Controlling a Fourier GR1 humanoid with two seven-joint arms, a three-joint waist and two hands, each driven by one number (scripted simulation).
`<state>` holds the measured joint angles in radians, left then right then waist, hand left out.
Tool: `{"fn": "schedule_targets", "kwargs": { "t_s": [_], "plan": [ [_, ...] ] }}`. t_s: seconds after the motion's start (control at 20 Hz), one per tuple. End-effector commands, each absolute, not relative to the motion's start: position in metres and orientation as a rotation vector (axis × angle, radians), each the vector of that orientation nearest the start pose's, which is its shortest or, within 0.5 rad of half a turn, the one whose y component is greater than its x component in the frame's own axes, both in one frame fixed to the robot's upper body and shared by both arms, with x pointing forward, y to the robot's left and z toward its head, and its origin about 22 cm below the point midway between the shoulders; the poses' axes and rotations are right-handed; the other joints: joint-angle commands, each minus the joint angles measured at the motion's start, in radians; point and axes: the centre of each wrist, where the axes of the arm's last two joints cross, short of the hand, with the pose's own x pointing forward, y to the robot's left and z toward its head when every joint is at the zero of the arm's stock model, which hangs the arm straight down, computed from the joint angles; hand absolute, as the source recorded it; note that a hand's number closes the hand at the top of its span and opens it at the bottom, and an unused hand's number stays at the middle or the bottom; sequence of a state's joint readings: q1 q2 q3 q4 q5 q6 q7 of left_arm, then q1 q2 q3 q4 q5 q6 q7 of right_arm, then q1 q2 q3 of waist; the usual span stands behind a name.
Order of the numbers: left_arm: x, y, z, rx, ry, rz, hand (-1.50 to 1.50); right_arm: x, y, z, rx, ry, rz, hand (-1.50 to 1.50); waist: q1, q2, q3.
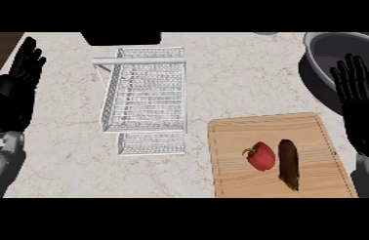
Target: Pick the bell pepper from the cutting board and place it in the tiered basket
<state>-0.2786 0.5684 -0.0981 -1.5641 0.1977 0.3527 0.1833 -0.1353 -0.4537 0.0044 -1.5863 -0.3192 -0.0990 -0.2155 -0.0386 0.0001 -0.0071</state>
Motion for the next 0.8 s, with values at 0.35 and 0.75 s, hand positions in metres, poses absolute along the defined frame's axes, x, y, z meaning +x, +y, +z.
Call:
{"fn": "schedule_targets", "kwargs": {
  "t_s": [0.35, 0.75],
  "plan": [
    [0.281, 0.26, 0.086, 0.31, -1.729, -0.462, 0.0, 0.252, -0.209, 0.118, 0.112, -2.089, 0.979, 1.5, 0.03, -0.014, 0.003],
    [0.259, 0.27, 0.054, 0.329, -1.742, -0.492, 0.0, 0.228, -0.192, 0.074, 0.46, -1.958, 1.09, -1.5, 0.037, -0.001, 0.007]
  ]
}}
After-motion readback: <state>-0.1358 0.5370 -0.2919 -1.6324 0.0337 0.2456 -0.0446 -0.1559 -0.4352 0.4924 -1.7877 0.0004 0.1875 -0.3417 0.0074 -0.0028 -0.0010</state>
